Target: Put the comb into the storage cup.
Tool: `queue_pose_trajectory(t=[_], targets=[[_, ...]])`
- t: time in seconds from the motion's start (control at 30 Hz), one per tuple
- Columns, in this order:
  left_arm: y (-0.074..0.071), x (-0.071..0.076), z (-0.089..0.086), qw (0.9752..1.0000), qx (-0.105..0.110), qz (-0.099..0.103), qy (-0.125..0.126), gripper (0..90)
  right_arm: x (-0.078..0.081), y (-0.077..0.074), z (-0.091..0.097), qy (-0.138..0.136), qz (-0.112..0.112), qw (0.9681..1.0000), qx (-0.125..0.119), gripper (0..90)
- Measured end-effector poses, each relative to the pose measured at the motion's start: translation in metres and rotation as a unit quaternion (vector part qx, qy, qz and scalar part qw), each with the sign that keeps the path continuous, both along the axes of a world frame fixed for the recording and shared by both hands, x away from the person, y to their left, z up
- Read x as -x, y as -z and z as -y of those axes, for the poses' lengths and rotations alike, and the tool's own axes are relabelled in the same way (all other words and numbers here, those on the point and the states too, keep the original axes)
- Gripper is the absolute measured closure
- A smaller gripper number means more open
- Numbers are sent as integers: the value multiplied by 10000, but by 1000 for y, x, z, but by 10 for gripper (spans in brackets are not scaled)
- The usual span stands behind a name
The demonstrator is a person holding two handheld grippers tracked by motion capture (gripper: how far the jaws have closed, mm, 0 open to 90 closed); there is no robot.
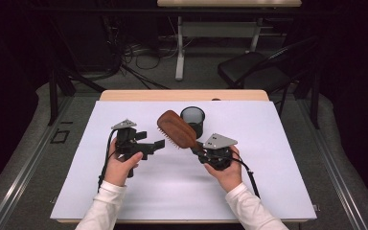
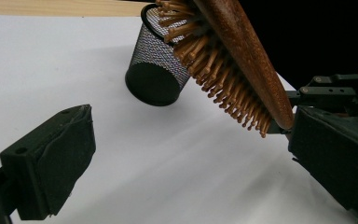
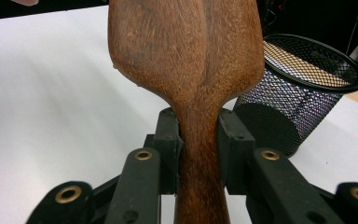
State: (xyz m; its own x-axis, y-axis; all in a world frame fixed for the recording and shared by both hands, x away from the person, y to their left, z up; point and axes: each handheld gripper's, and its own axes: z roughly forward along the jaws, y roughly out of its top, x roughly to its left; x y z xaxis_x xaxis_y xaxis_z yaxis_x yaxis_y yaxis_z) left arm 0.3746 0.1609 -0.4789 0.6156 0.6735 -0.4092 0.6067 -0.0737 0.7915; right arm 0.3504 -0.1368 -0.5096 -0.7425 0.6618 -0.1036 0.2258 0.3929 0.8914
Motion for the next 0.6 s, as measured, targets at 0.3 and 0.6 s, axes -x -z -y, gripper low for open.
queue_pose_trajectory(t=[0.3,0.6], targets=[[1,-2,8,9999,53,-116,61,11,3,2,0,6,12,10000,19,722],[1,-5,15,9995,174,-228,152,14,4,2,0,36,28,10000,0,721]])
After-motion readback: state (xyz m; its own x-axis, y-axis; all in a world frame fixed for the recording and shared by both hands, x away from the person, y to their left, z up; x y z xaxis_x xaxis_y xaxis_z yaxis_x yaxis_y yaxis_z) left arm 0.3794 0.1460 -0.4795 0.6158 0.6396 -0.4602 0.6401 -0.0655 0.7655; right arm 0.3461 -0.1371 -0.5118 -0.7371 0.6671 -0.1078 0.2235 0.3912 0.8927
